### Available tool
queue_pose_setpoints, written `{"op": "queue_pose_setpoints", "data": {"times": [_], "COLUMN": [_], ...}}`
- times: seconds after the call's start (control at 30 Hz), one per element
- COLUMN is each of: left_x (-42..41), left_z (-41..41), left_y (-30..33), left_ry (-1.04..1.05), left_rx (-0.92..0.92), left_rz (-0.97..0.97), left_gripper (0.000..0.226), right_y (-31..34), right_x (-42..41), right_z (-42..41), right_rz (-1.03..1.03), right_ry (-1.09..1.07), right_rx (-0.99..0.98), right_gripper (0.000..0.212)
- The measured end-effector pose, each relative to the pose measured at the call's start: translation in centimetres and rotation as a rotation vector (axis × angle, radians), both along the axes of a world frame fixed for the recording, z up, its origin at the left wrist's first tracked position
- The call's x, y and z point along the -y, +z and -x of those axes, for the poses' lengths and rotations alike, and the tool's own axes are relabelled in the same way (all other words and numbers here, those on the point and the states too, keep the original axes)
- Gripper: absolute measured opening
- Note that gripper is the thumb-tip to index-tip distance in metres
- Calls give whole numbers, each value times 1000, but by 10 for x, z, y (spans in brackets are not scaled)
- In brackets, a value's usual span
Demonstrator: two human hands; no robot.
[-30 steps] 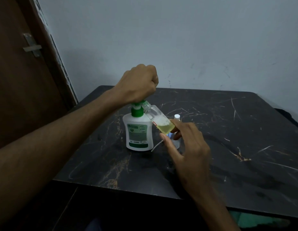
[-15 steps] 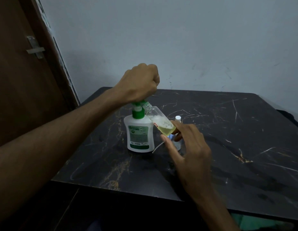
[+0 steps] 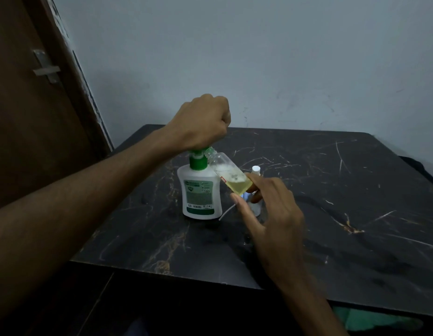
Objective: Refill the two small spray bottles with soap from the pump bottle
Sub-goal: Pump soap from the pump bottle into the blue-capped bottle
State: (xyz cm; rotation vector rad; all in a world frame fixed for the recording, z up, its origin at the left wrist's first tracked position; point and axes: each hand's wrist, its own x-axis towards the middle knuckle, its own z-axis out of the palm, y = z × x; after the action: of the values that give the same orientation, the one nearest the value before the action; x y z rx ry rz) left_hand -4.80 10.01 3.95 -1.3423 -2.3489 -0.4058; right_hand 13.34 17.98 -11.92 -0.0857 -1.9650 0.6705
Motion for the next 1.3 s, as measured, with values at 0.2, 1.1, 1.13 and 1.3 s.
{"op": "queue_pose_setpoints", "data": {"times": [0.2, 1.1, 1.13, 1.3], "left_x": [2, 1, 1, 2], "left_z": [-2, 2, 2, 2], "left_y": [4, 5, 5, 1], "left_ry": [-2, -76, -77, -44], "left_rx": [34, 31, 39, 73], "left_rz": [-31, -40, -40, -24], "left_gripper": [34, 9, 8, 6], "right_y": [0, 2, 2, 1], "right_x": [0, 1, 1, 2], "right_z": [0, -2, -3, -1], "right_rz": [-5, 17, 20, 10], "right_ry": [-11, 2, 0, -6], "right_rx": [-9, 2, 6, 12], "right_gripper": [38, 39, 40, 37]}}
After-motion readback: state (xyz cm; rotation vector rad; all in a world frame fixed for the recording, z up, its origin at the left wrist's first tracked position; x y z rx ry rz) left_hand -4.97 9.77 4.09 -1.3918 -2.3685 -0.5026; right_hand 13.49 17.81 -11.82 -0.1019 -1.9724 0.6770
